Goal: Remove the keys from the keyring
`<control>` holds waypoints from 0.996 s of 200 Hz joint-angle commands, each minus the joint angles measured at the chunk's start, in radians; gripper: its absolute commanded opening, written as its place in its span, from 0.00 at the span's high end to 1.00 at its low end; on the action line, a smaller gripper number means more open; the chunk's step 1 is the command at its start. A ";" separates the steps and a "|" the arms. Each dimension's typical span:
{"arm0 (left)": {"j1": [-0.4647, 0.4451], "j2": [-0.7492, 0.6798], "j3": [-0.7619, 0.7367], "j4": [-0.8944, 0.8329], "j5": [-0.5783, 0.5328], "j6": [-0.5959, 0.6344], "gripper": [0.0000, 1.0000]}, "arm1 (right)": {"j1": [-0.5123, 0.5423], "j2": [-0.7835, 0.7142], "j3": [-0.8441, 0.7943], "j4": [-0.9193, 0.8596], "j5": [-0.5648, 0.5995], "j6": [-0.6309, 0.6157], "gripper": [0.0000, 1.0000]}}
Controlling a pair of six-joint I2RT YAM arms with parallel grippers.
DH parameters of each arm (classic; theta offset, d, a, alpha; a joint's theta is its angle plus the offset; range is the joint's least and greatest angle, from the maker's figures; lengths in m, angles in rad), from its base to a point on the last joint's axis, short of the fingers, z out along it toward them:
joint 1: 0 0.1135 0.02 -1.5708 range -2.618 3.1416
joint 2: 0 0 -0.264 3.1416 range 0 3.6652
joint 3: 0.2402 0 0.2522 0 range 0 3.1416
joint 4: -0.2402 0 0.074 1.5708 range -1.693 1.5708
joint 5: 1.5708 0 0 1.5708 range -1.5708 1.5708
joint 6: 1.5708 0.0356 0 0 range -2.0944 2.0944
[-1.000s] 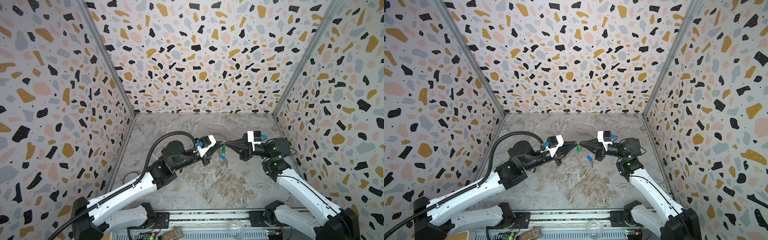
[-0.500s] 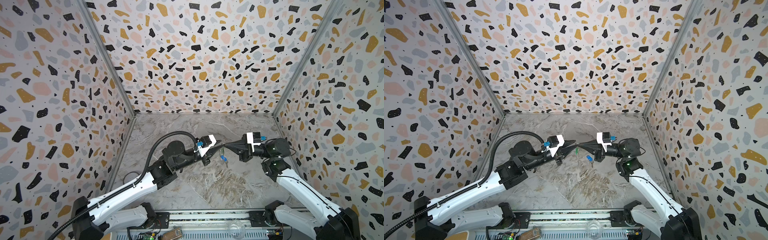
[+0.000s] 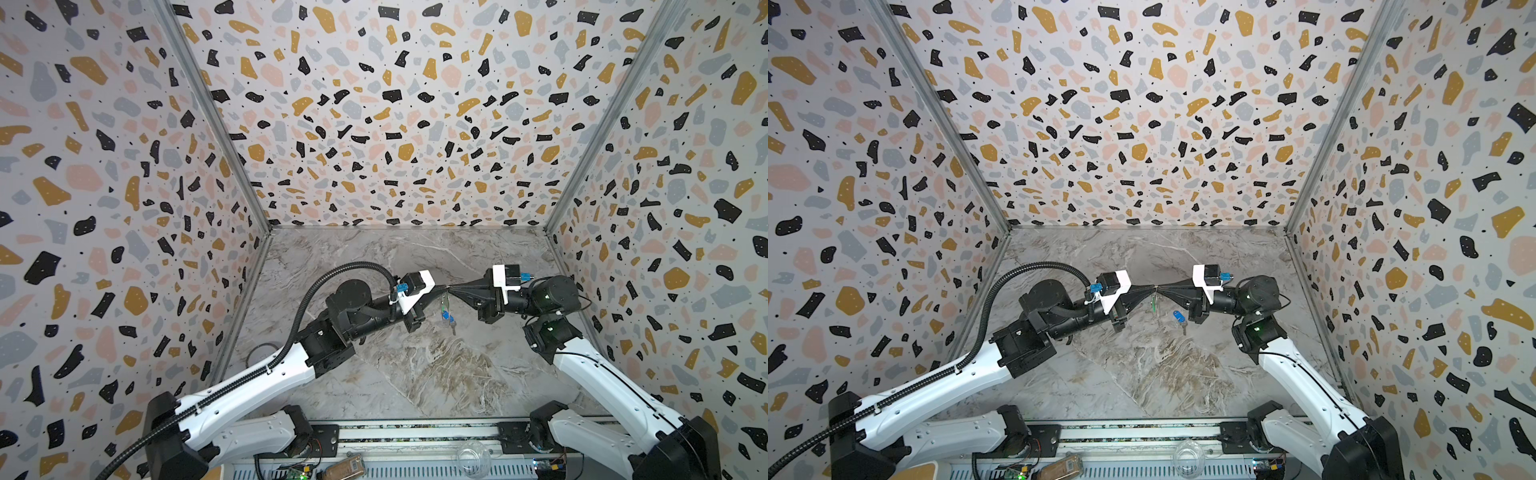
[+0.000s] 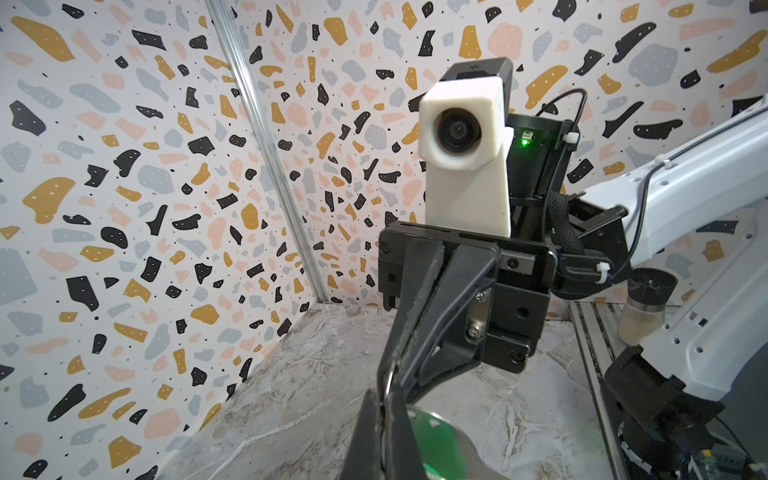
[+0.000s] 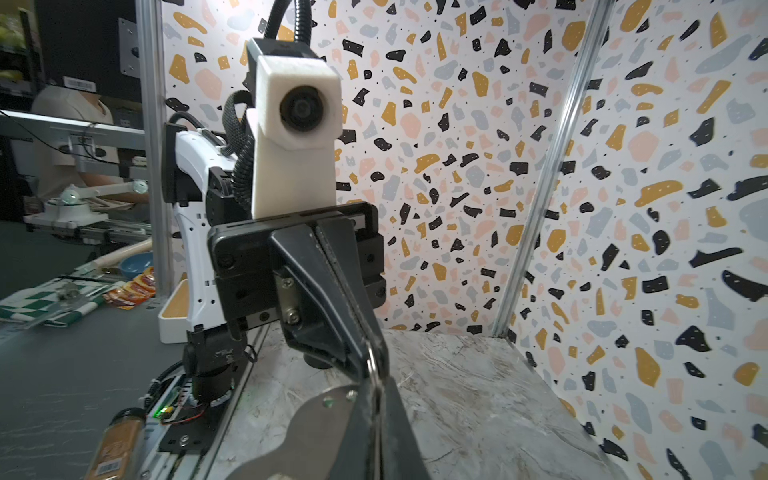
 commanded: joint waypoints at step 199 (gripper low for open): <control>-0.024 0.271 0.620 -0.864 -0.085 0.281 1.00 | -0.009 -0.080 0.239 -0.820 0.129 -0.516 0.78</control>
